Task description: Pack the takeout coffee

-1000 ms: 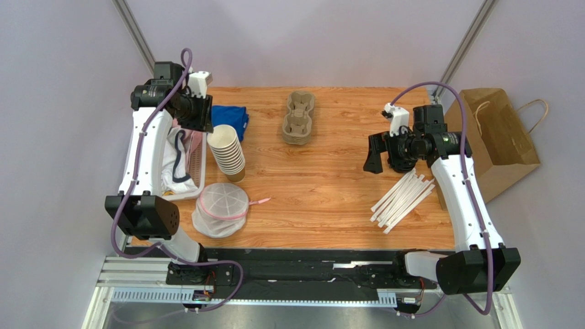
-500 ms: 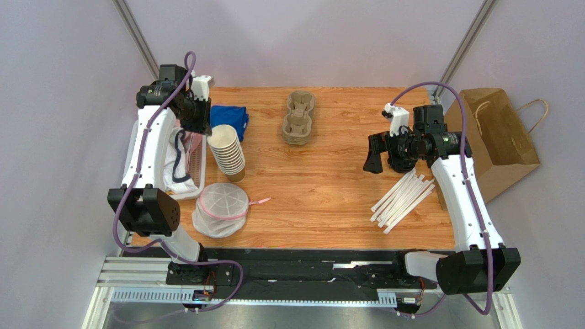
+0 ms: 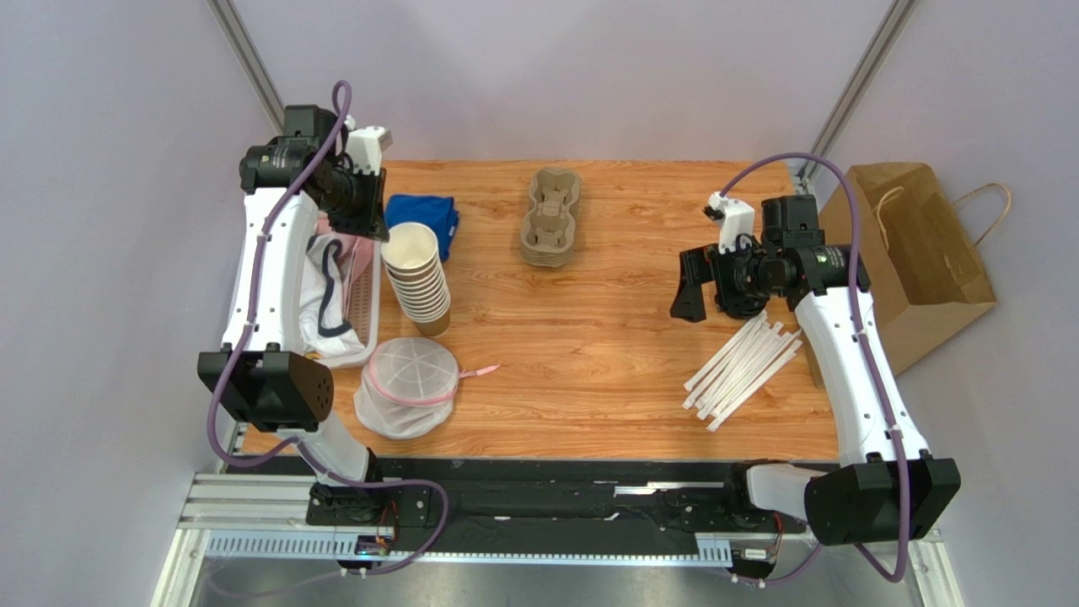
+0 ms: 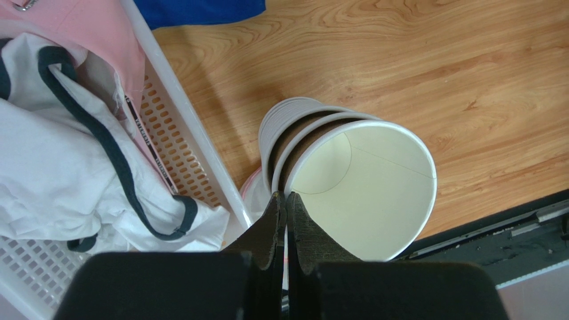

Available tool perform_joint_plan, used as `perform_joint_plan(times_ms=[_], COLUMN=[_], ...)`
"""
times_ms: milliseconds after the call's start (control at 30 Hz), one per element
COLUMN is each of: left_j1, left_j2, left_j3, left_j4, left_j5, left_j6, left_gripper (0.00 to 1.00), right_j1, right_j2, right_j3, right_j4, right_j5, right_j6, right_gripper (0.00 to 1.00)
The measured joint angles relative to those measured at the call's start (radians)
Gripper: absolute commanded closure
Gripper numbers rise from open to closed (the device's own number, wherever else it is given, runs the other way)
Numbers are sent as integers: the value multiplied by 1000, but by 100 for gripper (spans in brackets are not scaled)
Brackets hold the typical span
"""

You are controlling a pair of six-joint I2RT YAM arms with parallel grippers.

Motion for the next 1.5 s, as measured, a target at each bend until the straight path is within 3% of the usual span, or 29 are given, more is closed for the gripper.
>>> perform_joint_plan(times_ms=[433, 700, 800, 900, 1033, 1067, 1200, 1367, 1500], left_j1=[0, -4, -44, -134, -343, -434, -573, -716, -805], left_j2=[-17, -15, -31, -63, -124, -151, -175, -178, -130], left_j3=[150, 479, 575, 569, 405, 288, 69, -233, -361], left_j4=[-45, -58, -43, -40, -23, -1, 63, 198, 294], left_j5=[50, 103, 142, 144, 138, 125, 115, 120, 106], left_j6=[26, 56, 96, 140, 211, 238, 290, 308, 298], left_gripper=[100, 100, 100, 100, 100, 100, 96, 100, 100], right_j1=[0, 0, 0, 0, 0, 0, 0, 0, 0], right_j2=[0, 1, 5, 14, 33, 38, 49, 65, 77], right_j3=[0, 5, 20, 45, 70, 73, 74, 74, 74], right_j4=[0, -3, -11, -16, -18, -20, -26, -31, -31], right_j5=[0, 1, 2, 7, 14, 19, 40, 68, 84], right_j6=[0, 0, 0, 0, -1, 0, -1, -6, -9], right_gripper=[0, 0, 0, 0, 0, 0, 0, 0, 0])
